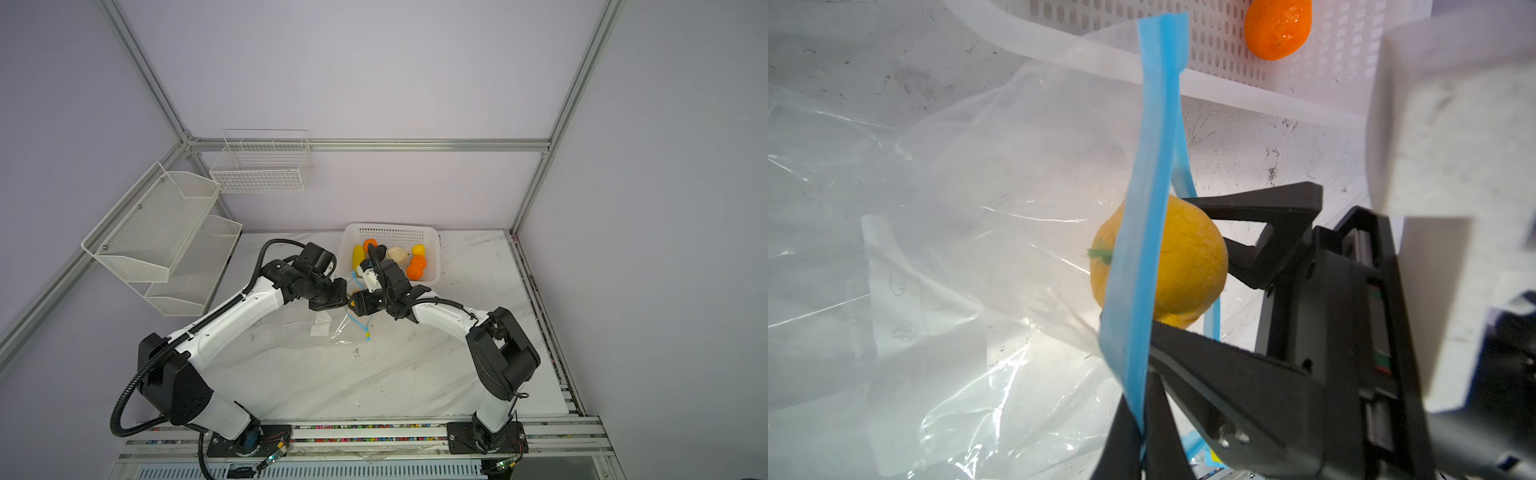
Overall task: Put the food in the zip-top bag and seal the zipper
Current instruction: 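Lower the mango into the bag mouth and open the right gripper, then move the right gripper back over the basket while the left holds the bag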
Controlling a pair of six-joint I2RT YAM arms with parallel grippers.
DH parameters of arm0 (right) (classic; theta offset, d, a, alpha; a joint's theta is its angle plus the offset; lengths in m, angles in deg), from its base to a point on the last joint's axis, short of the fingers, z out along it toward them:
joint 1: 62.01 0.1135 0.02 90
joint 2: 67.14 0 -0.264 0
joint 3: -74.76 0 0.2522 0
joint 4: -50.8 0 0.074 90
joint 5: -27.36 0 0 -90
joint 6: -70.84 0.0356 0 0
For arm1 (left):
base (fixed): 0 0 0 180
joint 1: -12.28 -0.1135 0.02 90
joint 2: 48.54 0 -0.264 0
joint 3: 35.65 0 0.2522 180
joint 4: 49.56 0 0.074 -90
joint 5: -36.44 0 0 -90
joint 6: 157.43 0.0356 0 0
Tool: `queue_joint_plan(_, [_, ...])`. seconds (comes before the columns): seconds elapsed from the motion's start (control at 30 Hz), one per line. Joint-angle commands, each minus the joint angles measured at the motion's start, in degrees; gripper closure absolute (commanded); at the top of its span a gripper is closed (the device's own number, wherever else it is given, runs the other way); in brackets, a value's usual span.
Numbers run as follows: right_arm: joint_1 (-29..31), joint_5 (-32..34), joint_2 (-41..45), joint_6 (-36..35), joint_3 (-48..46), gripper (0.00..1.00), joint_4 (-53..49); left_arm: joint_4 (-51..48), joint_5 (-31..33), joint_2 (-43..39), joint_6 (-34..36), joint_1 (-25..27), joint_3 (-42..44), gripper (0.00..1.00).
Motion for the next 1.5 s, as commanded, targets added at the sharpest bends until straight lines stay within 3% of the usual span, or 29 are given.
queue_joint_plan(0.0, [0.54, 1.19, 1.94, -0.60, 0.87, 0.26, -0.76, 1.47, -1.07, -2.15, -0.84, -0.15, 2.13, 1.00])
queue_joint_plan(0.33, [0.60, 2.24, 2.45, -0.73, 1.44, 0.23, -0.75, 1.47, -0.41, -2.94, -1.37, -0.13, 3.09, 1.00])
queue_joint_plan(0.57, [0.51, 4.35, 7.34, -1.05, 3.99, 0.23, -6.65, 0.80, 0.07, -3.68, -2.07, -0.59, 4.97, 1.00])
queue_joint_plan(0.93, [-3.27, 15.71, 9.17, -4.60, 8.56, 0.26, -15.03, 2.45, -0.58, -3.48, -1.66, -1.66, 5.44, 1.00])
queue_joint_plan(1.17, [-9.15, 22.26, 0.65, -7.31, 16.48, 0.27, -16.08, 2.02, -1.41, -2.46, -0.75, -2.88, 4.73, 1.00])
queue_joint_plan(1.47, [-14.79, 21.65, -16.37, -10.75, 30.75, 0.29, -15.84, 1.39, -2.20, -0.45, -0.53, -3.05, 3.18, 1.00])
